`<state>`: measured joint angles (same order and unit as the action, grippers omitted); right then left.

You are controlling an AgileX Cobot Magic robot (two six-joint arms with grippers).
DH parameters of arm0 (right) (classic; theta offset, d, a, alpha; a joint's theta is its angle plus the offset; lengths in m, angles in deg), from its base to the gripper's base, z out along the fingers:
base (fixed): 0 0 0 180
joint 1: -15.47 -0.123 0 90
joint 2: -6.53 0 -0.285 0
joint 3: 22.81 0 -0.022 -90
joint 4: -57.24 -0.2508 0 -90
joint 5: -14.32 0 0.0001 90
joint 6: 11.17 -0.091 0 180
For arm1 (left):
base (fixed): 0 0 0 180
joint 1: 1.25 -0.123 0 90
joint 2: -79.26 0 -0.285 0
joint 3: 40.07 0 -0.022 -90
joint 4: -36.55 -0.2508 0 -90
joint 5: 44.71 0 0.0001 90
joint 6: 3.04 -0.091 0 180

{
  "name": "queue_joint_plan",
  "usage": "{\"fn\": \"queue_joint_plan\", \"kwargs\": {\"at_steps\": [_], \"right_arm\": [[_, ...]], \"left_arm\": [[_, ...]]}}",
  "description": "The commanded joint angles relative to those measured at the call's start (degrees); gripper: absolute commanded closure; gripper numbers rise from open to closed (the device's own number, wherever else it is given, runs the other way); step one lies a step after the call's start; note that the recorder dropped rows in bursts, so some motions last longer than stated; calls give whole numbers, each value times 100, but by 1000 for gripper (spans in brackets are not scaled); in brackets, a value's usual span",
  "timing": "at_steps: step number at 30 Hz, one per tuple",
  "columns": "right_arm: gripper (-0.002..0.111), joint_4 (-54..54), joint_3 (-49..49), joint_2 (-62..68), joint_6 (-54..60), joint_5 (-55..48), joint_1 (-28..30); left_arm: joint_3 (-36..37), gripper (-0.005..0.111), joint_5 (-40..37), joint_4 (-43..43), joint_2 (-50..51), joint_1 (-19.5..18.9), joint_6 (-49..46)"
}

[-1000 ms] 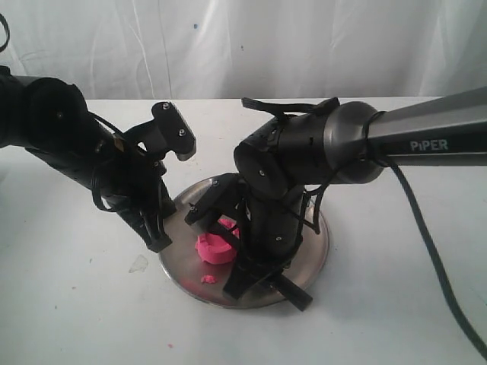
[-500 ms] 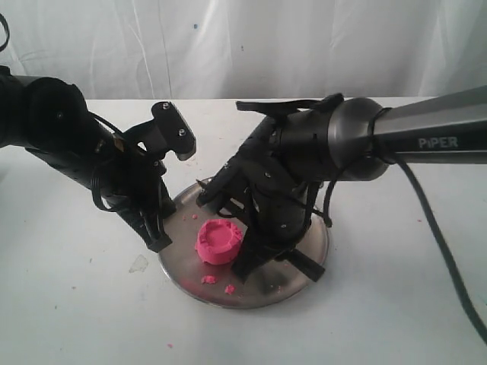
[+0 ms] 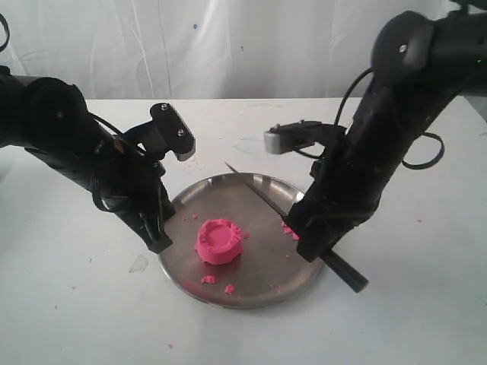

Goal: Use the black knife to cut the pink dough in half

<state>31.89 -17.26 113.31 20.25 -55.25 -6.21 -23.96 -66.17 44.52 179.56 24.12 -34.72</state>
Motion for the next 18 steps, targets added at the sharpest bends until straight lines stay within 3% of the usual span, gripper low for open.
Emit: {"fn": "queue_joint_plan", "kwargs": {"at_steps": [1, 11, 18], "right_arm": [[108, -930, 43, 126, 626, -39, 661], [108, -1728, 306, 347, 1123, -39, 1006], [108, -2705, 796, 630, 1402, -39, 1006]], "left_arm": [[29, 107, -281, 152, -64, -8, 93], [29, 107, -292, 192, -64, -8, 93], [29, 107, 313, 192, -100, -8, 615]]}}
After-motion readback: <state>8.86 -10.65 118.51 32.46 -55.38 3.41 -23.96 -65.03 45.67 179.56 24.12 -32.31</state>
